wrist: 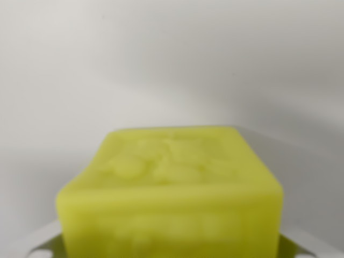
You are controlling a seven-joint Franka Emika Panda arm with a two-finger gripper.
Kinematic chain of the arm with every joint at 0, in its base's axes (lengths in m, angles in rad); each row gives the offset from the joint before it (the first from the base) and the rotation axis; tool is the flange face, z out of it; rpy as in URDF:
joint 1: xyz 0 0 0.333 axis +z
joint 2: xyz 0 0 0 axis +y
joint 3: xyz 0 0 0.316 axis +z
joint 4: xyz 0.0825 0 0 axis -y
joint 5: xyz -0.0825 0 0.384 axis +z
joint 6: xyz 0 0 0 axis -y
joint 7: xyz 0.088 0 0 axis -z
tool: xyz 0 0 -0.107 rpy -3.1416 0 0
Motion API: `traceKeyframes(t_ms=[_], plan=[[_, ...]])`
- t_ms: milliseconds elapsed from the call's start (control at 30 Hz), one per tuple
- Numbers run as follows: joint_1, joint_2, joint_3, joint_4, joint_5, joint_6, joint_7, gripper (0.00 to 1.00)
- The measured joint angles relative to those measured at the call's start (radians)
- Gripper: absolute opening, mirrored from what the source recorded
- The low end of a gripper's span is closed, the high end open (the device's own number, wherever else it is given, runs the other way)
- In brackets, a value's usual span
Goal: Pick yellow cube
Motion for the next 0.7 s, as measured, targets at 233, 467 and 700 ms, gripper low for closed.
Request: traceKeyframes(t_ms=[233,467,700], plan=[[0.002,-0.057,0.0,-0.015,0.012,-0.042,-0.009,0.0],[0.005,-0.11,0.0,-0.027,0.021,-0.082,-0.016,0.0],[0.007,-0.166,-0.001,-0.037,0.028,-0.128,-0.021,0.0]])
